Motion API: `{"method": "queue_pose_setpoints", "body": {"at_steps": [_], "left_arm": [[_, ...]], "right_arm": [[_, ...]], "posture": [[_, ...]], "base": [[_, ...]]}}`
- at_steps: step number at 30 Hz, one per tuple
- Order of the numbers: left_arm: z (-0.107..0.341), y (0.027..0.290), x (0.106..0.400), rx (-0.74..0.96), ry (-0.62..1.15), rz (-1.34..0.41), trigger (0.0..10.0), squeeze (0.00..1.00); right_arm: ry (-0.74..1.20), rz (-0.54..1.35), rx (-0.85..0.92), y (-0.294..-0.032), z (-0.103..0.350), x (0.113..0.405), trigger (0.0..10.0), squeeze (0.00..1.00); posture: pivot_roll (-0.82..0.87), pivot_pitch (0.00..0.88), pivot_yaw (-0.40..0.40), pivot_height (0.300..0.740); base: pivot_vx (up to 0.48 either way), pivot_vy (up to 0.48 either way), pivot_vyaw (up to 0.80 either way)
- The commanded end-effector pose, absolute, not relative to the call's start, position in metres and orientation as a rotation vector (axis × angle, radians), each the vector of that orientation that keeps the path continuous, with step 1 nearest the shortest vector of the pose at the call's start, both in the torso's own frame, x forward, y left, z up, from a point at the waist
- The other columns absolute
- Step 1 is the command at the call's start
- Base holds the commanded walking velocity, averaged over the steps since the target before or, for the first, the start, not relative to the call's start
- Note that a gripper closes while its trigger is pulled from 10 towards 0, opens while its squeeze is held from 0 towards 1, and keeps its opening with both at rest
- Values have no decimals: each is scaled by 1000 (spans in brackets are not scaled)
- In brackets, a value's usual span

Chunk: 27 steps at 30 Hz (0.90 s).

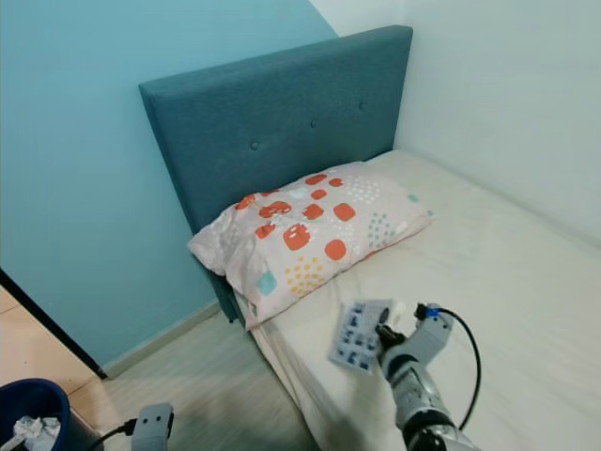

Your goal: Clean up the room

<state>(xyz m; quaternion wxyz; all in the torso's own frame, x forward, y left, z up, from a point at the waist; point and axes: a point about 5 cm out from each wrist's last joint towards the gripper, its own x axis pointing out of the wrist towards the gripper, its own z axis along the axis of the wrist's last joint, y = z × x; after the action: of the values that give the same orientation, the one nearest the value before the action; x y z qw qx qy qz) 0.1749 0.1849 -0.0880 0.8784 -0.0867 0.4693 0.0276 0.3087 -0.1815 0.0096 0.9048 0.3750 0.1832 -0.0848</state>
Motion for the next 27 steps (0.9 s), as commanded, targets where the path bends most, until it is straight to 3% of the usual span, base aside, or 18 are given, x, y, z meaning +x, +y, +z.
{"method": "queue_pose_setpoints", "body": {"at_steps": [1, 6, 18, 27], "left_arm": [[-92, 185, 167, -182, 1005, 58, 10000, 0], [-92, 186, 165, -175, 1011, 54, 10000, 0], [-97, 195, 150, -154, 1035, 56, 10000, 0], [-92, 196, 160, -141, 1007, 41, 10000, 0]], "right_arm": [[316, -171, 828, -184, 21, 318, 10000, 0], [285, -173, 850, -187, 32, 327, 10000, 0], [231, -211, 853, -199, 48, 339, 10000, 0], [234, -202, 914, -195, 43, 336, 10000, 0]], "posture": [[-25, 105, 21, 740], [-11, 126, 24, 740], [14, 172, 27, 692], [21, 187, 34, 662]], "base": [[0, 0, 0], [0, 0, 0], [0, 0, 0], [0, 0, 0]]}}
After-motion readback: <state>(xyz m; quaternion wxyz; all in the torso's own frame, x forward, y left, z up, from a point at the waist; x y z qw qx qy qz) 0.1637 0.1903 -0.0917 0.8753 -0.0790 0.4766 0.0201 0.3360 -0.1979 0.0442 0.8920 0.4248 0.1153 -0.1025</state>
